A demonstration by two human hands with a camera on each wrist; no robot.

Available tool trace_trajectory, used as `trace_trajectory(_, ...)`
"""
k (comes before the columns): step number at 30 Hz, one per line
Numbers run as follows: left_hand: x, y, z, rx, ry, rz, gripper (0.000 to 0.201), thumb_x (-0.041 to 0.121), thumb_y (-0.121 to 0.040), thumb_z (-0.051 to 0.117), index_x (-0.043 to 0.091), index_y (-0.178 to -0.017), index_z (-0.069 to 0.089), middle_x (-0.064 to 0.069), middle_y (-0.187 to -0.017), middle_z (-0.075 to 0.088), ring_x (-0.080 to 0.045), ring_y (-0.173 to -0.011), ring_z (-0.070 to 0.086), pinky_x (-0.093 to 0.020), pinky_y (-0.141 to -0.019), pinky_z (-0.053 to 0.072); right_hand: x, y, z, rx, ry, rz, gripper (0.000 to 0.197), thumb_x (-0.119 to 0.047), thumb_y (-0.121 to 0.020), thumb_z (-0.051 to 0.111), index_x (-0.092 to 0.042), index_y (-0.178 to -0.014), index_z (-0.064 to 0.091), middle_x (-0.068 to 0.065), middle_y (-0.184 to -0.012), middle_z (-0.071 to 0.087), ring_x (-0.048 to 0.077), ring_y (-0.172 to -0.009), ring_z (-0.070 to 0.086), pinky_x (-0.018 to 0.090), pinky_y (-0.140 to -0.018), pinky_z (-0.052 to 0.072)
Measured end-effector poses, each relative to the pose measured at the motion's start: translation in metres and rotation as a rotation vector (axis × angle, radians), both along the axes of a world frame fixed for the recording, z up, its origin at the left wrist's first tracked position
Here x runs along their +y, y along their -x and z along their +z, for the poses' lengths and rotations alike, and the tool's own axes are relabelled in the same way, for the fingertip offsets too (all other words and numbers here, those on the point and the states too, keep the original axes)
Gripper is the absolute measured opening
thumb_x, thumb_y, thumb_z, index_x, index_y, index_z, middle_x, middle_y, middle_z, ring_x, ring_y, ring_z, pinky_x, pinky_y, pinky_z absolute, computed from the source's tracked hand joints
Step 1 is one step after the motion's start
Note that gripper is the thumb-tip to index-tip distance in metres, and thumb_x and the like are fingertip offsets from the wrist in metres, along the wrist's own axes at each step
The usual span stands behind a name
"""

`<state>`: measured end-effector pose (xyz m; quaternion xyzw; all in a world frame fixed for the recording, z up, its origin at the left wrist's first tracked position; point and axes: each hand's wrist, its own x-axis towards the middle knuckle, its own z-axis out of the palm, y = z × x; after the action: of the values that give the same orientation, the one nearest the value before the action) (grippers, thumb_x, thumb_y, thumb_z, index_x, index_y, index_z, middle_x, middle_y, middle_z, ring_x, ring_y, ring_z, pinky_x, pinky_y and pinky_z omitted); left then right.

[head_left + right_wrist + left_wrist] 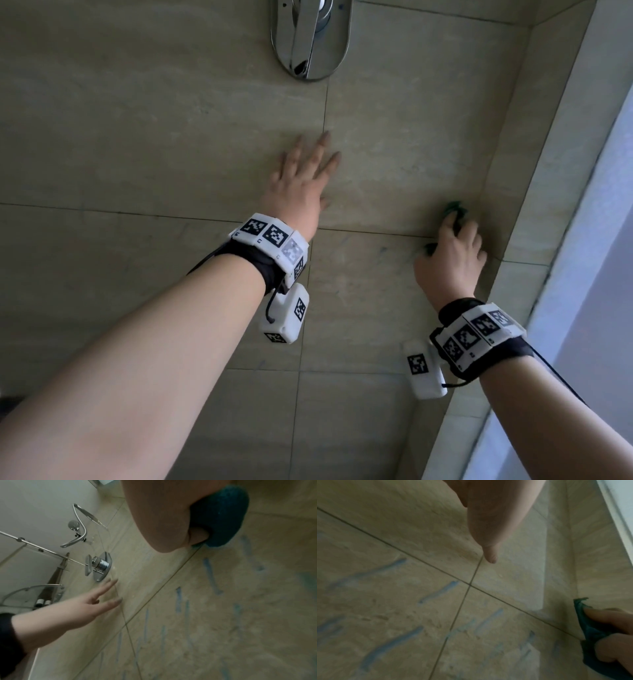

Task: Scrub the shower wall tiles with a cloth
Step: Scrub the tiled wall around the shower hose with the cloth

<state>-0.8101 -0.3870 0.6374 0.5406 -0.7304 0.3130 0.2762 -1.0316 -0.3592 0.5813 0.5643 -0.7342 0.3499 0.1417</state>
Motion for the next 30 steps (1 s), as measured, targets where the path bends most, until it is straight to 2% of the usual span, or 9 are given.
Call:
trace_trajectory(3, -0.001, 0.024, -0.002, -0.008, 0.041, -0.154, 0.071, 0.031, -0.096, 0.053, 0.028, -0.153, 0.011, 0.002, -0.161, -0.006, -0.027, -0.148, -0.007, -0.041, -0.119, 0.002, 0.003, 0.011, -0.021, -0.054, -0.008, 0.006, 0.078, -0.015, -0.084, 0.053, -0.006, -0.151, 0.015, 0.017, -0.144, 0.025, 0.036, -0.129, 0.027, 0.045, -0.105, 0.024)
trace_trajectory(5, -0.007, 0.039, 0.003, 0.026, 0.043, -0.191, 0.072, 0.033, -0.096, 0.053, 0.027, -0.154, 0.01, 0.0, -0.162, -0.005, -0.027, -0.148, -0.008, -0.042, -0.12, 0.003, 0.003, 0.016, -0.033, -0.074, -0.021, 0.025, 0.079, -0.011, -0.083, 0.054, -0.007, -0.152, 0.015, 0.016, -0.148, 0.022, 0.036, -0.133, 0.025, 0.043, -0.107, 0.022)
trace_trajectory(10, -0.023, 0.057, 0.004, 0.051, -0.024, -0.092, 0.088, 0.048, -0.088, 0.059, 0.031, -0.154, 0.002, -0.001, -0.161, -0.012, -0.027, -0.148, -0.011, -0.043, -0.117, -0.008, -0.005, 0.017, -0.049, -0.115, -0.034, 0.08, 0.081, -0.009, -0.083, 0.053, -0.015, -0.153, 0.013, 0.013, -0.15, 0.019, 0.035, -0.134, 0.022, 0.045, -0.109, 0.019)
trace_trajectory(14, -0.028, 0.054, -0.001, 0.03, 0.017, -0.069, 0.091, 0.053, -0.086, 0.058, 0.033, -0.153, 0.0, 0.0, -0.161, -0.011, -0.026, -0.148, -0.011, -0.042, -0.116, -0.009, -0.016, 0.01, -0.053, -0.132, 0.001, 0.121, 0.079, -0.006, -0.081, 0.053, -0.019, -0.152, 0.02, 0.011, -0.148, 0.023, 0.033, -0.131, 0.024, 0.046, -0.104, 0.022)
trace_trajectory(22, -0.034, 0.053, -0.002, 0.021, 0.027, -0.073, 0.094, 0.055, -0.084, 0.06, 0.031, -0.153, 0.001, -0.004, -0.162, -0.008, -0.029, -0.148, -0.009, -0.043, -0.116, -0.009, -0.02, -0.007, -0.08, -0.031, -0.004, 0.105, 0.079, -0.002, -0.079, 0.051, -0.02, -0.151, 0.024, 0.012, -0.144, 0.029, 0.034, -0.122, 0.031, 0.045, -0.097, 0.021)
trace_trajectory(27, -0.034, 0.053, -0.004, 0.02, 0.028, -0.07, 0.095, 0.056, -0.083, 0.059, 0.031, -0.154, 0.001, -0.005, -0.162, -0.007, -0.03, -0.147, -0.009, -0.042, -0.115, -0.011, -0.015, -0.01, -0.094, 0.038, 0.0, 0.158, 0.08, 0.001, -0.075, 0.053, -0.022, -0.149, 0.033, 0.009, -0.142, 0.034, 0.032, -0.118, 0.032, 0.044, -0.093, 0.021)
trace_trajectory(30, -0.034, 0.053, -0.004, 0.033, 0.039, -0.064, 0.095, 0.056, -0.083, 0.06, 0.031, -0.154, 0.002, -0.004, -0.162, -0.006, -0.029, -0.148, -0.009, -0.042, -0.115, -0.01, -0.021, 0.0, -0.073, 0.02, 0.028, 0.09, 0.082, -0.003, -0.078, 0.053, -0.021, -0.151, 0.023, 0.011, -0.146, 0.028, 0.034, -0.122, 0.03, 0.047, -0.097, 0.023)
